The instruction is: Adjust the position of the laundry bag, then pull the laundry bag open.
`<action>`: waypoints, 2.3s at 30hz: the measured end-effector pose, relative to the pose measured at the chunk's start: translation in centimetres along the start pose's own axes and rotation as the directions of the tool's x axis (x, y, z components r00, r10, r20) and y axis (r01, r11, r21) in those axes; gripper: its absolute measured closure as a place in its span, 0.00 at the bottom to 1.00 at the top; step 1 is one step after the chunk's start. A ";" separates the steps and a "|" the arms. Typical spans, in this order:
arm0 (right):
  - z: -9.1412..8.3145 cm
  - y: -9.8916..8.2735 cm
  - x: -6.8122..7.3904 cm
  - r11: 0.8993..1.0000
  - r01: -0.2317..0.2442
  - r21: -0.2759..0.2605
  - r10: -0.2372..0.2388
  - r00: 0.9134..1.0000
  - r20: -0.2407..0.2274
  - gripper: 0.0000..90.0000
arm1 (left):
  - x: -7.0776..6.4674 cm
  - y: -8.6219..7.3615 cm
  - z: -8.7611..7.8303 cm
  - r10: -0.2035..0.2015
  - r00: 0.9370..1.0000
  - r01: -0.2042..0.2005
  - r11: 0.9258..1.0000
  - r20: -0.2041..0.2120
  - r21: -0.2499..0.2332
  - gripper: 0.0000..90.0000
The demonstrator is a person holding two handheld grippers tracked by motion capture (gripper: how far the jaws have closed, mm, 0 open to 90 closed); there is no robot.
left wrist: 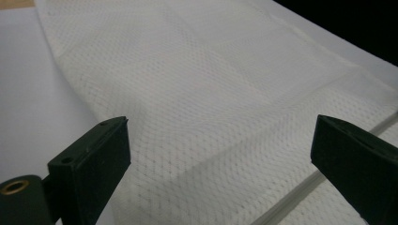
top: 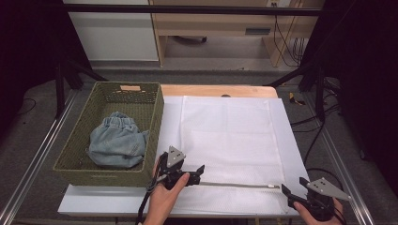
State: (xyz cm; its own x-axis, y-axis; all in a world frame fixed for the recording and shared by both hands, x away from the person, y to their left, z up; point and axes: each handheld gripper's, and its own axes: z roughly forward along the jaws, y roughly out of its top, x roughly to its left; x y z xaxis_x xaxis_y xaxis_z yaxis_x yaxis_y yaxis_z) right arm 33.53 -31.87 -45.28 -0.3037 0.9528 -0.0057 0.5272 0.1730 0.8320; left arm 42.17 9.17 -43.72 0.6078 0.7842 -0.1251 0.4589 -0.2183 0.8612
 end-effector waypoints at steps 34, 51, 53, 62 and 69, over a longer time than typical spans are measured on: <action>-0.2 -0.9 -0.9 0.997 -0.071 -0.002 0.071 0.997 -0.022 0.64 | -0.7 -1.8 -2.4 0.002 0.999 -0.002 1.000 0.043 -0.004 0.05; 2.4 -1.2 -0.3 0.992 -0.072 0.099 0.077 0.996 -0.053 0.68 | -1.8 -1.7 -2.6 0.026 0.997 -0.026 1.000 0.067 0.001 0.06; 2.4 -1.5 0.1 0.991 -0.055 0.124 0.063 0.996 -0.059 0.63 | -1.9 -1.6 -2.5 0.034 0.997 -0.035 0.999 0.069 0.002 0.06; 2.5 -1.7 1.1 0.986 0.047 0.160 -0.043 0.999 -0.030 0.73 | -2.3 -1.3 -2.6 0.049 0.996 -0.048 0.999 0.070 -0.007 0.06; 2.7 -1.3 1.8 0.977 0.097 0.190 -0.092 0.995 -0.036 0.92 | -2.7 -1.2 -2.3 0.062 0.996 -0.061 0.998 0.067 -0.007 0.06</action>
State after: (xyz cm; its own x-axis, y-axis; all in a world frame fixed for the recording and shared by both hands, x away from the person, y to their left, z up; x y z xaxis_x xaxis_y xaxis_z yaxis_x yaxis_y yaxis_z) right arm 34.44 -29.66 -47.83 -0.3796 0.9231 -0.0624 0.6359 0.3093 0.7071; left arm 38.51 8.65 -43.29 0.6771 0.7284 -0.1047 0.4164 -0.2619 0.8706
